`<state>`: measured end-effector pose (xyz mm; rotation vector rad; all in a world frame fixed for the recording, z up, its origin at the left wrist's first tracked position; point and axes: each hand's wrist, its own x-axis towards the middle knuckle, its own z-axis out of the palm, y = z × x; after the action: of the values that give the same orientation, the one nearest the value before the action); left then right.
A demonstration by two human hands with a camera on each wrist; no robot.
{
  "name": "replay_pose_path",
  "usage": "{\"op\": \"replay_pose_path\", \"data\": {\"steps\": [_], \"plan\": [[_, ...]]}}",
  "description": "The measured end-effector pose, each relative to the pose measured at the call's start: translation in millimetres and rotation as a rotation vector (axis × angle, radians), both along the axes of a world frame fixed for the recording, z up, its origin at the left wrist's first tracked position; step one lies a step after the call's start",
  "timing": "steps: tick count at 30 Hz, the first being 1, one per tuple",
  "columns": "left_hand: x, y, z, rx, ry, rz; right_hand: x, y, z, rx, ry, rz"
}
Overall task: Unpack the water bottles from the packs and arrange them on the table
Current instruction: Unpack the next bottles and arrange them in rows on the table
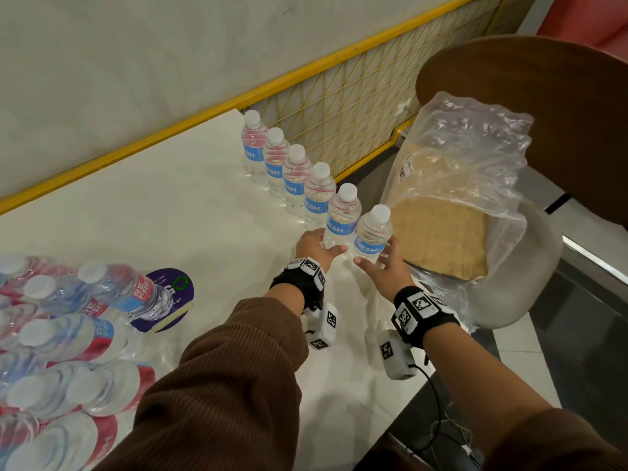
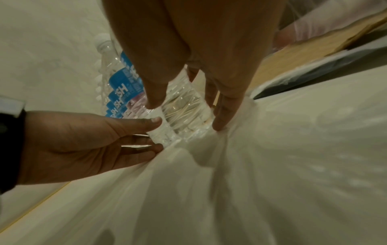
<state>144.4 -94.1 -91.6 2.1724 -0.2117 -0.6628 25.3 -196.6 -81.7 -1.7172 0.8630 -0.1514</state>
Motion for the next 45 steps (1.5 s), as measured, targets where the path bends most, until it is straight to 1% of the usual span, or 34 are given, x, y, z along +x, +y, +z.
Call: {"op": "replay_pose_path", "data": {"steps": [11, 15, 19, 23, 26, 29, 31, 33, 35, 37, 40, 43, 45], "plan": [[2, 3, 5, 0.038, 0.0, -0.027, 9, 14, -11, -0.076, -0.005, -0.151], [2, 4, 8, 0.068, -0.01, -0.059, 9, 15, -13, -0.096, 0.022, -0.134], [2, 4, 8, 0.079, -0.021, -0.04, 9, 14, -11, -0.127, 0.087, -0.105], [4, 6, 9, 0.092, -0.03, -0.024, 9, 17, -7, -0.133, 0.101, -0.102], [1, 9, 13, 0.127, -0.038, -0.05, 9, 18, -5, -0.121, 0.096, -0.098], [-3, 18, 24, 0.175, -0.053, -0.094, 5, 17, 0, -0.058, 0.097, -0.078], [-5, 30, 40, 0.203, -0.075, -0.162, 0, 18, 4, -0.012, 0.104, -0.088], [-5, 48, 64, 0.206, -0.089, -0.213, -8, 23, 8, -0.011, 0.126, -0.128], [-2, 71, 93, 0.188, -0.122, -0.213, -14, 33, 10, 0.022, 0.145, -0.161], [2, 98, 124, 0.174, -0.167, -0.186, -15, 50, 14, 0.082, 0.161, -0.107], [2, 150, 165, 0.208, -0.216, -0.159, -15, 90, 24, 0.126, 0.123, 0.087], [-6, 209, 186, 0.291, -0.22, -0.134, -12, 144, 42, 0.109, 0.087, 0.339], [-15, 244, 189, 0.414, -0.193, -0.183, -11, 182, 55, 0.076, 0.078, 0.531]]}}
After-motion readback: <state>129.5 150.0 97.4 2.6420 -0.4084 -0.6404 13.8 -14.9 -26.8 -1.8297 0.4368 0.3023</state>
